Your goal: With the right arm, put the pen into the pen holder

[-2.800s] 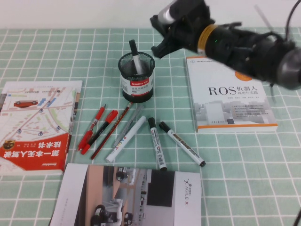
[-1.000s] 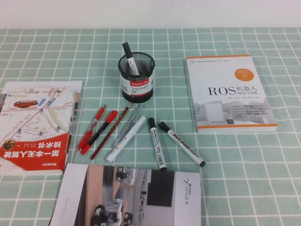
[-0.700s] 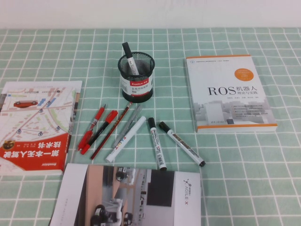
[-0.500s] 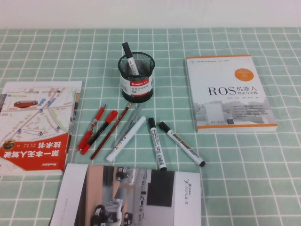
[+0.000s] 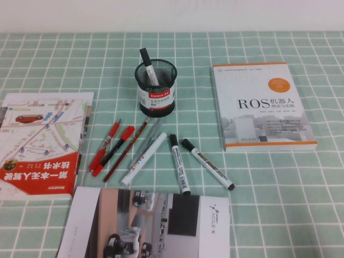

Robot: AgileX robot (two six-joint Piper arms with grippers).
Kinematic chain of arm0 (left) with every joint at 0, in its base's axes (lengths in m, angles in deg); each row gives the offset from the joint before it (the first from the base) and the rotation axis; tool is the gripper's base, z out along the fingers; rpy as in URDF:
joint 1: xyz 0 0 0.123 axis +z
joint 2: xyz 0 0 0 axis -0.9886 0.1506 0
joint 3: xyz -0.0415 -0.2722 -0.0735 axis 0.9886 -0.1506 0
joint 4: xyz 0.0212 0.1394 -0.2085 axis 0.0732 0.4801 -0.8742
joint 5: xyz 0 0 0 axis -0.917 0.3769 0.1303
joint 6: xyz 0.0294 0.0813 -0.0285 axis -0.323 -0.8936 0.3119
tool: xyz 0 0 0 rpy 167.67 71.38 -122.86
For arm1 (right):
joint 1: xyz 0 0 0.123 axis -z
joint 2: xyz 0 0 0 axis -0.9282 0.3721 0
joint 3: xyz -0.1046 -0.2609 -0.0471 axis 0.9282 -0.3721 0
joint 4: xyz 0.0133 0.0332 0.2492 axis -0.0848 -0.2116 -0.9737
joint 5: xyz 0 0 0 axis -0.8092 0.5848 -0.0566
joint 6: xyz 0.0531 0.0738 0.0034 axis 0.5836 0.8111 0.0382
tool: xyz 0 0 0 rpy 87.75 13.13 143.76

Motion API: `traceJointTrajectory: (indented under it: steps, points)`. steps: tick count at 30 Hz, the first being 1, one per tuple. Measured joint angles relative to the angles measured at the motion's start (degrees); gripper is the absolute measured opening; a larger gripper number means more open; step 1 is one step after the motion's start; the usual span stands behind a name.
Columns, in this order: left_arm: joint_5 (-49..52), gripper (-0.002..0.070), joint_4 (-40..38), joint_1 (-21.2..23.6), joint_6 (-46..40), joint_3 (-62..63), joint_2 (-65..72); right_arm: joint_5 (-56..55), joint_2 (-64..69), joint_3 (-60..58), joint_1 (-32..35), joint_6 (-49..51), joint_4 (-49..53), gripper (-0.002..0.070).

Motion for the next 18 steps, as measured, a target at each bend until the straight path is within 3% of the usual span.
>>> traceJointTrajectory:
  steps: [8, 18]
  points:
    - [0.00, -0.0004, 0.00, 0.00, 0.00, 0.00, 0.00, -3.43, -1.23, -5.47, 3.87, -1.48, -4.66, -0.0019]
    - [0.00, -0.0004, 0.00, 0.00, 0.00, 0.00, 0.00, 2.93, -2.47, -5.48, 3.87, -2.20, -6.56, -0.0019]
